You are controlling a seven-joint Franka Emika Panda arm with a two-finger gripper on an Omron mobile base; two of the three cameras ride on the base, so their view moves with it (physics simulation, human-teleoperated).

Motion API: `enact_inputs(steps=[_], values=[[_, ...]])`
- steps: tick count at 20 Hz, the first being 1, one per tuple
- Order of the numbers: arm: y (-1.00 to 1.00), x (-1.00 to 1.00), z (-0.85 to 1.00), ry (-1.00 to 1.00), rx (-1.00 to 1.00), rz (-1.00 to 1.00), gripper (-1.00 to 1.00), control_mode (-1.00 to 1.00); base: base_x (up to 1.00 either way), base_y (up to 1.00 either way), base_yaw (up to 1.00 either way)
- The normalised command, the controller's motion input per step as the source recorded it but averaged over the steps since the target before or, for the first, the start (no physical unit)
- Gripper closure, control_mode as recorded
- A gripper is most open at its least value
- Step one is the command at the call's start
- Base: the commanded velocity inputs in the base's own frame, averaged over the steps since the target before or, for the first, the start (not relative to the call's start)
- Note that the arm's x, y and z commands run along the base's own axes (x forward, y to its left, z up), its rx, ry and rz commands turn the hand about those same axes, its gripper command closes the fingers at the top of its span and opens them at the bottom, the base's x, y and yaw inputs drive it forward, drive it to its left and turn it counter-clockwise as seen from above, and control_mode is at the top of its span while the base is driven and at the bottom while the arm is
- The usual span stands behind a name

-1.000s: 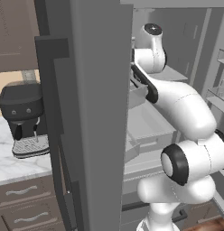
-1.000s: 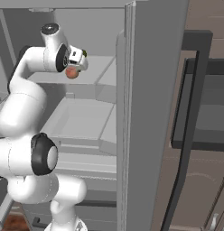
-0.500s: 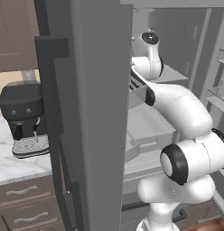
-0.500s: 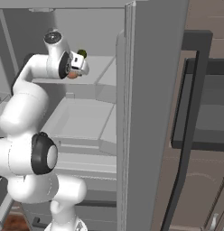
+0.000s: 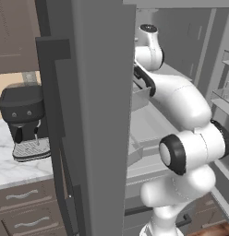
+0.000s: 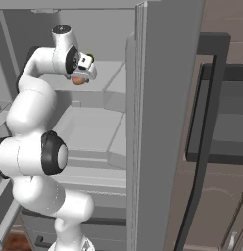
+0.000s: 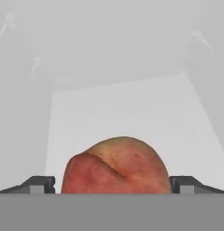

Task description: Pick up each peach from the fridge and place one peach on each plate on the dining counter.

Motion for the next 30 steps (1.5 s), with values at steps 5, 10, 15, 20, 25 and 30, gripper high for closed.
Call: enact_inputs(steps=[5,10,15,20,25,30], values=[[0.00,0.00,-0.52,0.04,0.00,0.00,-1.00,-1.00,0.00,0.00,0.00],[0.00,0.00,-0.04,0.00,0.00,0.00,-1.00,-1.00,0.00,0.00,0.00],[0.00,0.00,-0.01,0.00,0.00,0.00,1.00,-1.00,0.00,0.00,0.00],[-0.02,-0.01,0.00,-0.01,0.00,0.00,1.00,-1.00,0.00,0.00,0.00],[-0.34,-0.85,-0.01,-0.30,0.03,0.00,1.00,-1.00,0.00,0.00,0.00],[-0.39,-1.00,0.00,-0.35,0.08,0.00,1.00,-1.00,0.00,0.00,0.00]])
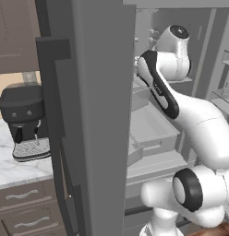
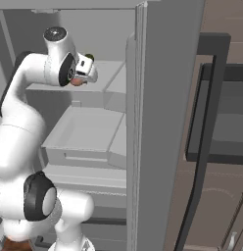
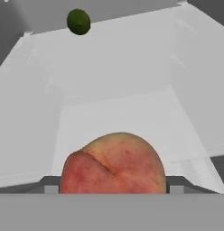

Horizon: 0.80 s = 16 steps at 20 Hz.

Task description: Pick up each peach from the fridge and place one peach on each plate on the dining counter.

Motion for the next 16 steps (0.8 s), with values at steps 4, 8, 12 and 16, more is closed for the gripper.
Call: enact_inputs(steps=[4,8,12,16], values=[[-0.26,-1.00,0.06,-0.10,0.04,0.00,1.00,-1.00,0.00,0.00,0.00],[-0.16,-1.00,0.03,0.00,0.00,0.01,1.00,-1.00,0.00,0.00,0.00],[-0.01,-1.00,0.00,0.00,0.00,0.02,1.00,-1.00,0.00,0.00,0.00],[0.00,-1.00,0.11,0.13,-0.01,0.02,1.00,-1.00,0.00,0.00,0.00]])
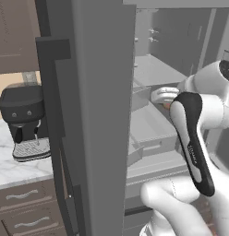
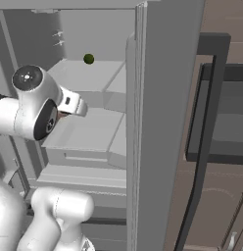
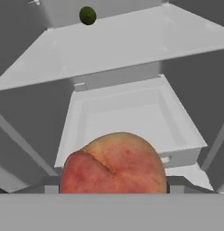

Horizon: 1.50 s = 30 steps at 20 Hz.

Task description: Pick up each peach from the fridge and place one peach on each plate on the dining counter.

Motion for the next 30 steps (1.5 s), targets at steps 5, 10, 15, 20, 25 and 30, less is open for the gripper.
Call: enact_inputs(steps=[5,10,15,20,25,30], values=[[0.02,-0.98,0.03,0.29,-0.05,0.01,1.00,-1.00,0.00,0.00,0.00],[0.11,-0.57,0.00,0.41,-0.12,0.00,1.00,-1.00,0.00,0.00,0.00],[0.00,-0.37,0.00,0.16,-0.02,0.06,1.00,-1.00,0.00,0.00,0.00],[0.00,-0.62,0.00,-0.01,0.00,0.10,1.00,-1.00,0.00,0.00,0.00],[0.00,-0.58,0.00,-0.01,0.00,0.05,1.00,-1.00,0.00,0.00,0.00],[0.00,0.00,0.00,0.00,0.00,0.00,1.00,-1.00,0.00,0.00,0.00]])
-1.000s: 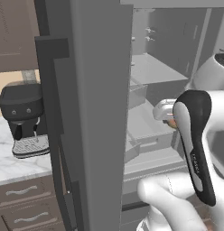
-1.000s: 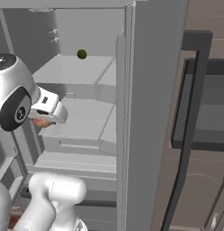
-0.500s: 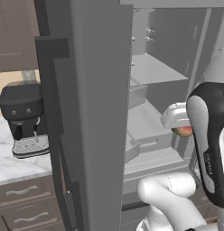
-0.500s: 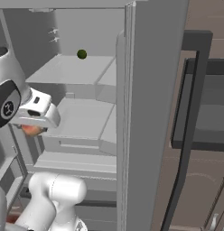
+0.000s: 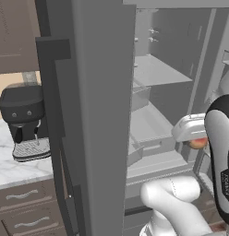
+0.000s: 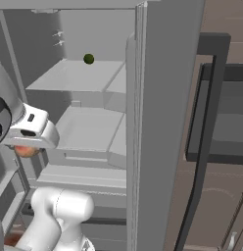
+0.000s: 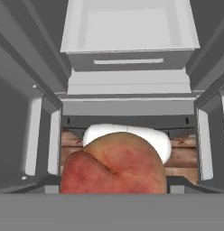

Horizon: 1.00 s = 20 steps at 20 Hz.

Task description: Pick up each peach from the fridge and place one peach on each plate on the dining counter.

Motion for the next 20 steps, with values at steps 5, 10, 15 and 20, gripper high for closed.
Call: enact_inputs(steps=[5,10,15,20], values=[[0.00,0.00,0.00,0.00,0.00,0.00,1.00,1.00,-0.29,-0.03,-0.01],[0.00,0.00,0.00,0.00,0.00,0.00,1.00,1.00,-1.00,-0.38,-0.19],[0.00,0.00,0.00,0.00,0.00,0.00,1.00,1.00,-0.60,-0.30,-0.62],[0.00,0.00,0.00,0.00,0.00,0.00,1.00,1.00,0.00,-0.21,-0.88]])
